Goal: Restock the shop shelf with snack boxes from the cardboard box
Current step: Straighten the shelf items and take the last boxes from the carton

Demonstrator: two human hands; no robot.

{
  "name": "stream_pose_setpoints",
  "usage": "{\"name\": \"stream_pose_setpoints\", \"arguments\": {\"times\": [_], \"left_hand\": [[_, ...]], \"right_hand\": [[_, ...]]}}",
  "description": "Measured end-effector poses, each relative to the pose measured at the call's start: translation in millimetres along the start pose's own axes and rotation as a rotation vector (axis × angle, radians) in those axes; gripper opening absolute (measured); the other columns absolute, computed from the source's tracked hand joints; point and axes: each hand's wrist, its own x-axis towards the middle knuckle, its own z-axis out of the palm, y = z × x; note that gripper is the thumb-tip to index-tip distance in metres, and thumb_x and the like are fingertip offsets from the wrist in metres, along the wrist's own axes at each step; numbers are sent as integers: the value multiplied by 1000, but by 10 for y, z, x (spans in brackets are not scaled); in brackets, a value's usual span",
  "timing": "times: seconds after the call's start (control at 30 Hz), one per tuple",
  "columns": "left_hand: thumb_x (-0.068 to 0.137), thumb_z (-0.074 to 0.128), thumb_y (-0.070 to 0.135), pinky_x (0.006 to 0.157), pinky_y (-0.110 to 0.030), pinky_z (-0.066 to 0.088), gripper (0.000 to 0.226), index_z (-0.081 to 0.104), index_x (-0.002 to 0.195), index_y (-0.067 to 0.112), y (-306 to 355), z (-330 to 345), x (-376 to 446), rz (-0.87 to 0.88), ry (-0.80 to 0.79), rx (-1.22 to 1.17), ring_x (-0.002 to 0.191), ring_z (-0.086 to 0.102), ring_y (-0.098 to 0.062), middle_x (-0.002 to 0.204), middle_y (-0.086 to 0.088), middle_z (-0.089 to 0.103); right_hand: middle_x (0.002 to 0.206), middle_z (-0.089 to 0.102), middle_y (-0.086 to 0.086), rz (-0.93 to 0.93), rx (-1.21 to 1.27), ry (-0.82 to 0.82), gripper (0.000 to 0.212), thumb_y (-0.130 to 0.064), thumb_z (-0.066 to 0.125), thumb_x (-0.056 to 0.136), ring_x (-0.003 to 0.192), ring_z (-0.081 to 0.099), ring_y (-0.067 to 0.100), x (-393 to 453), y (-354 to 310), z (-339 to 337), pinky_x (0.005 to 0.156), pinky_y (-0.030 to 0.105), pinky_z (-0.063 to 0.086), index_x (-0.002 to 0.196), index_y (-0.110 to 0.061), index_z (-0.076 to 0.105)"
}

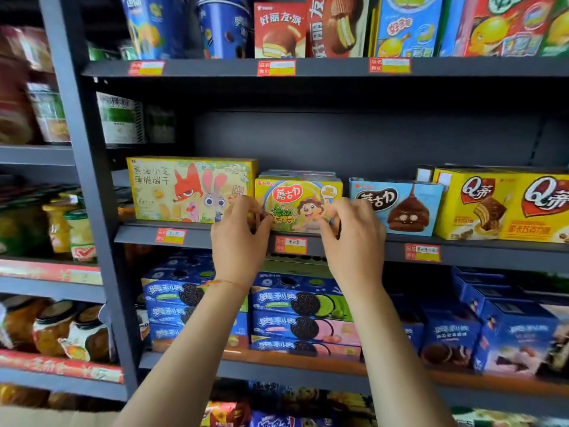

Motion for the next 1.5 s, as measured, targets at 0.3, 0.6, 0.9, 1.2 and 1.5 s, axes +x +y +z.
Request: {"name": "stream_pose_setpoints", "arguments": {"times": [0.3,0.6,0.9,1.2,1.5], "left_hand": [[90,64,21,72,-50,55,9,72,93,24,-115,46,8,92,24,70,70,62,-24,95,2,64],[89,56,30,78,-47,54,25,76,102,23,-150,-54,27,99,-83,24,78,65,-22,99,2,66],[91,57,12,64,-17,45,16,73,89,14,-1070,-1027,-413,-69,2,-150,72,60,-7,79,9,65],[84,55,38,78,-38,56,14,69,88,40,-4129,-2655,-2780,-1134,-546,233,81,69,-22,86,4,72],[100,47,30,82,-35,49,25,66,112,19,-5432,-3538,-4525,-1235,-1078,545,104,65,-32,114,-8,68]], "right_hand": [[89,52,0,-21,-50,-19,7,-23,68,90,87,54,22,14,47,18,80,36,33,96,-22,69],[96,58,4,12,-113,-53,18,-24,66,90,96,55,26,-34,10,12,82,40,36,106,-18,72],[72,61,2,-155,476,-120,13,-15,60,92,63,55,19,-731,-1221,663,58,31,44,85,-9,68],[70,70,2,371,506,-1356,18,-25,58,92,70,66,21,-3666,-2539,3024,68,41,53,79,-18,69],[89,65,8,444,190,-2075,9,-15,63,92,88,61,25,-6427,-3083,4112,73,32,44,95,-7,68]]}}
